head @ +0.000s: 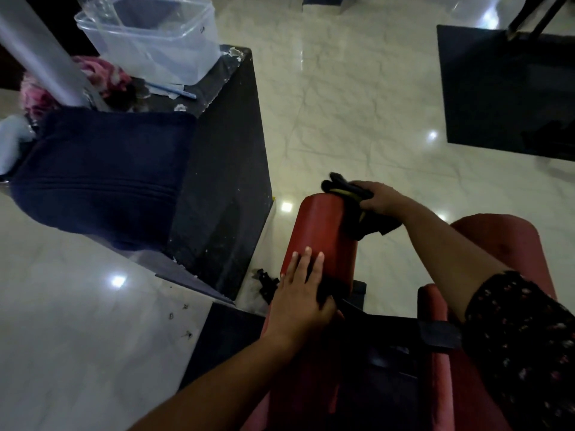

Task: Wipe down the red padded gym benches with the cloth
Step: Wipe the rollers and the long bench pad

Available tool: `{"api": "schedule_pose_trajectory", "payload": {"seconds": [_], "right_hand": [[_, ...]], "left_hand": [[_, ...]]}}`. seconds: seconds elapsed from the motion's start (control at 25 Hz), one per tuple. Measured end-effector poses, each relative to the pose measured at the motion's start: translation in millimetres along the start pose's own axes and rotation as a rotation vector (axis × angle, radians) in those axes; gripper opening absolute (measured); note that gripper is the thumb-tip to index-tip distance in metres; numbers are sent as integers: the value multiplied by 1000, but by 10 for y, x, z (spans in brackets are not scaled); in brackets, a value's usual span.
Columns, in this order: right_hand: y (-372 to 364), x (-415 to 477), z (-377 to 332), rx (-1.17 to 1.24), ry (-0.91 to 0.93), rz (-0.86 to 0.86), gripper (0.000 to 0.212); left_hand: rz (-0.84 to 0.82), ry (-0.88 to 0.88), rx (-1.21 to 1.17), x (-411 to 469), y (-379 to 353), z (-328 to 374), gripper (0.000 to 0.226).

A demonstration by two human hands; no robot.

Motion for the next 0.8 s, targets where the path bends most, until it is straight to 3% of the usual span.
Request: {"api": "schedule_pose_trajectory", "payload": {"seconds": [0.2,0.44,0.6,0.8], "right_hand": [[-486,-373,461,541,-89,308,56],[-703,-444,479,700,-225,413,56],[-919,-951,501,686,-195,347,56],[-1188,-1491,574,423,-151,215,79]], "left_hand": [[11,19,28,-10,-10,28,79],[43,7,60,-48,49,65,78],[38,12,50,-45,70,80,77],[36,22,37,-60,71,86,75]]}}
Point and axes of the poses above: each hand's wrist, its own x-axis towards the middle knuckle, its own y-axis out of the back of the hand, z = x × y, the point moved 1 cm from there along x, towards the middle knuckle, and after that the axes turned 14 degrees about x, right-handed, at the moved point
